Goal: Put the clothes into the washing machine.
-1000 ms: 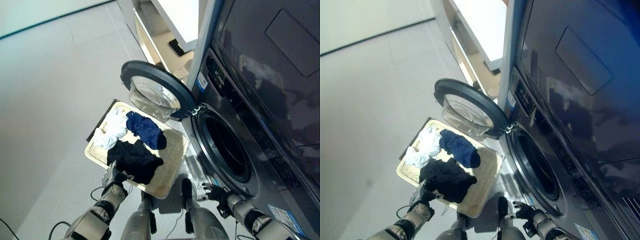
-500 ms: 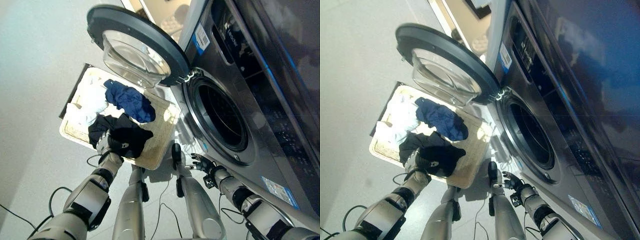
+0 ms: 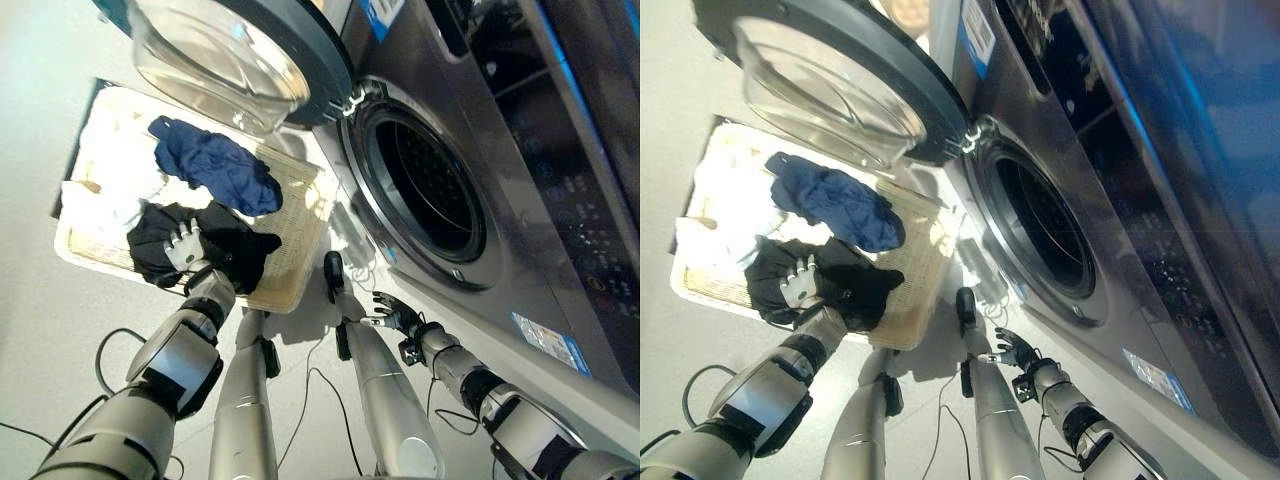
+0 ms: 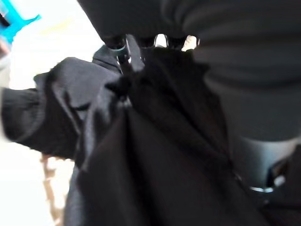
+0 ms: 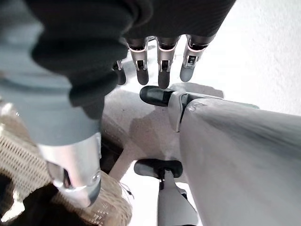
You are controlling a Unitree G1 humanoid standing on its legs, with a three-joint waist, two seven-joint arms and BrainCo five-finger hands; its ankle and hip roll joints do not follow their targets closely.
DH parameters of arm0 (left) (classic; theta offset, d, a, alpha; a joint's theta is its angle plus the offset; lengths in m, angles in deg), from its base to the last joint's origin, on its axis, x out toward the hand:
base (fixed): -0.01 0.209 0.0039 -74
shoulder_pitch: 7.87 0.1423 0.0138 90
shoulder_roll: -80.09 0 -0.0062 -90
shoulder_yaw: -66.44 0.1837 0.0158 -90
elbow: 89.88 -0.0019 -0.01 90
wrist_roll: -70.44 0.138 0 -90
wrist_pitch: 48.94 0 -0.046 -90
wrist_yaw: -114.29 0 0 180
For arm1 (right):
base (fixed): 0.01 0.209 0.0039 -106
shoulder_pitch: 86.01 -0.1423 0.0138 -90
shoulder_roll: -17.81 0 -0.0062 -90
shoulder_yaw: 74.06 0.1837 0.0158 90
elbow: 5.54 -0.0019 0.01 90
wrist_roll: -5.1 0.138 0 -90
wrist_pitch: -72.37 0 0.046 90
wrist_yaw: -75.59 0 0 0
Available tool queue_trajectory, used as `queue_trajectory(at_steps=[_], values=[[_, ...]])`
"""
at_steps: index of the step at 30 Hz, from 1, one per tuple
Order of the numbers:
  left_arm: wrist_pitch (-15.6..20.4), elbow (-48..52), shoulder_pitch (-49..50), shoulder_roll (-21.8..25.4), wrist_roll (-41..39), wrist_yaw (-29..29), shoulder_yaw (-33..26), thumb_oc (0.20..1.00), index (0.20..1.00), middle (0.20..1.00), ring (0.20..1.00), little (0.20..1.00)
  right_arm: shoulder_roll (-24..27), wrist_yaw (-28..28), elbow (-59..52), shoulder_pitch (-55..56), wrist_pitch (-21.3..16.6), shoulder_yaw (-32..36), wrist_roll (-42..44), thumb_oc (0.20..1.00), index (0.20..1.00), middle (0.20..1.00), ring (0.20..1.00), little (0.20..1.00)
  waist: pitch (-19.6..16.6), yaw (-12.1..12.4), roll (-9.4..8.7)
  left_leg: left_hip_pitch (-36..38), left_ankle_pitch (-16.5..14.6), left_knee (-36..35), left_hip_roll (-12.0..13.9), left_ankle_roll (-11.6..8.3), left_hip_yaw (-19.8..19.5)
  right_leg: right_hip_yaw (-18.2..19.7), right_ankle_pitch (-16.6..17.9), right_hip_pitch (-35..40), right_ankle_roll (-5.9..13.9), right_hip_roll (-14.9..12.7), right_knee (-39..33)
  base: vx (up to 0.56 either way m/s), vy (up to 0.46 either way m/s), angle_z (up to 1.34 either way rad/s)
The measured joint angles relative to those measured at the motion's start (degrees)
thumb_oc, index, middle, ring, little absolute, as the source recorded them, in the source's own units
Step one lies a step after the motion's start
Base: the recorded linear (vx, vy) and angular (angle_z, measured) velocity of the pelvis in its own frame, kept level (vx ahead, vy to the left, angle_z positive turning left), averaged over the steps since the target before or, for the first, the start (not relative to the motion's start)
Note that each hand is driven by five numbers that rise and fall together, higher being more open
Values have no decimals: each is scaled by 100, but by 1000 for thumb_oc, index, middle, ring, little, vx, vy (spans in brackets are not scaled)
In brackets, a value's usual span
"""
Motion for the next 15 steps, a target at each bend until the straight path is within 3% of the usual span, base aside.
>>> queue_trajectory(at_steps=[1, 2, 3, 6, 11, 15], values=[[-50, -42, -37, 19, -1, 24, 0, 501, 501, 501, 501, 501, 1, 9, -27, 0, -12, -14, 50, 1000, 1000, 1000, 1000, 1000, -3, -4, -11, -15, -1, 0, -2, -2, -2, 8, 21, -21, 1, -1, 0, 8, -26, -6], [-74, -65, -43, 20, 6, 47, 6, 457, 457, 457, 457, 457, 15, 7, -102, 14, -16, -23, 90, 1000, 1000, 1000, 1000, 1000, -13, -6, -25, -33, -7, 5, -4, -10, -9, 14, 16, -48, 7, -1, 9, 7, -33, -5], [-142, -65, -60, 26, 109, 27, 7, 209, 209, 209, 209, 209, 46, 7, -159, 12, -57, -22, 102, 1000, 1000, 1000, 1000, 1000, -15, -5, -28, -76, -10, 23, -2, -15, -19, 16, 5, -86, 22, 1, 9, 0, 0, 0], [-288, -64, -230, 130, 463, 49, 288, 200, 200, 200, 200, 200, 118, 4, -297, -1, -106, -24, 104, 1000, 1000, 1000, 1000, 1000, -19, 5, -34, -185, -10, 75, -1, -15, -30, 25, 4, -191, 23, 4, 51, 0, 0, 0], [-797, -60, -442, 385, 2257, 1072, 1220, 200, 200, 200, 200, 200, 188, 6, -433, -20, -113, -48, 104, 1000, 1000, 1000, 1000, 1000, -55, -19, -79, -330, 0, 55, -44, -2, -63, 47, 20, -358, 43, -15, 73, 0, 0, 0], [-1101, -51, -431, 355, 2938, 1571, 1481, 200, 200, 200, 200, 200, 181, 39, -419, -87, -113, -46, 103, 1000, 1000, 1000, 1000, 1000, -56, -112, -80, -322, 31, 42, -82, 42, -78, 47, 19, -342, 53, -46, 72, -8, -4, 2]])
